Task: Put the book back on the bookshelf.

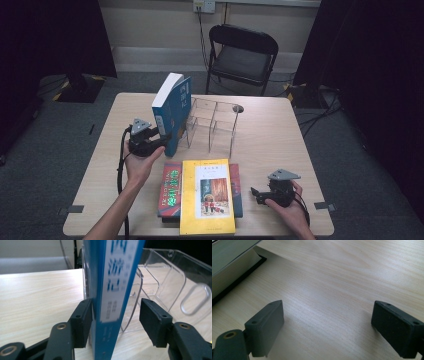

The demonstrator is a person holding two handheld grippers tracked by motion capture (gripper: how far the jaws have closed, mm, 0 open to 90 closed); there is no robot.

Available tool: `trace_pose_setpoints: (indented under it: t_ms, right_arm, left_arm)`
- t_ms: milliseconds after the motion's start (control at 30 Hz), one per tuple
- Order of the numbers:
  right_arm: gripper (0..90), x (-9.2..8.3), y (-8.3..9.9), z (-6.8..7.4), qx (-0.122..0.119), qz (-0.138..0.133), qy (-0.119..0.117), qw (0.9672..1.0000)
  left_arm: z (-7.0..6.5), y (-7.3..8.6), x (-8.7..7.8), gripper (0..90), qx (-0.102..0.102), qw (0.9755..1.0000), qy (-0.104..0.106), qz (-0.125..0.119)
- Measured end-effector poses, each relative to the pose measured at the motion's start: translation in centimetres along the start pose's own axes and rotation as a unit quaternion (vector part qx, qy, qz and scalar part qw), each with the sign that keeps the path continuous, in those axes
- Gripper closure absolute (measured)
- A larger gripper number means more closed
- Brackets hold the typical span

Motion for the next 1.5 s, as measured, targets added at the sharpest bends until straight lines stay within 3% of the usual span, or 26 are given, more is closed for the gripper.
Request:
trace_pose_setpoints:
  t_ms: [133,167,233,267,567,900,1500]
  right_arm:
    - [10.7,0.0,0.0,0.0,0.0,0.0,0.0,1.0]
    - [10.7,0.0,0.0,0.0,0.001,0.0,0.0,1.0]
    - [10.6,0.0,0.0,0.0,0.002,0.0,0.001,1.0]
    - [10.6,0.0,0.0,0.0,0.002,0.0,0.001,1.0]
    - [10.6,0.0,0.0,0.0,0.001,0.0,0.001,1.0]
    - [10.7,0.1,-0.1,0.1,0.0,-0.001,0.0,1.0]
    - [10.7,0.1,-0.1,0.1,-0.001,-0.001,0.0,1.0]
  left_arm:
    - [0.9,0.9,0.3,46.4,-0.001,0.9998,0.017,0.006]
    - [1.0,1.0,0.4,48.8,-0.001,0.9996,0.026,0.012]
    - [1.3,1.3,0.7,57.5,-0.001,0.9996,0.023,0.015]
    - [1.4,1.4,0.7,58.4,-0.012,0.9993,0.032,0.013]
    - [1.0,1.4,0.6,59.6,-0.021,0.9992,0.021,0.027]
    - [0.1,1.4,0.6,59.3,-0.037,0.9989,0.015,0.025]
    - [-0.2,1.8,0.3,58.7,-0.037,0.9985,0.03,0.026]
Point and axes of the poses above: each handheld gripper's, and its own axes: x roughly forward along the jaws, y roughly out of its underside, z roughly to its left, the point moved 7 cm from there along x, roughly forward along the jaws, and after that the axes turned 9 degrees about y, right-handed, at the moved point
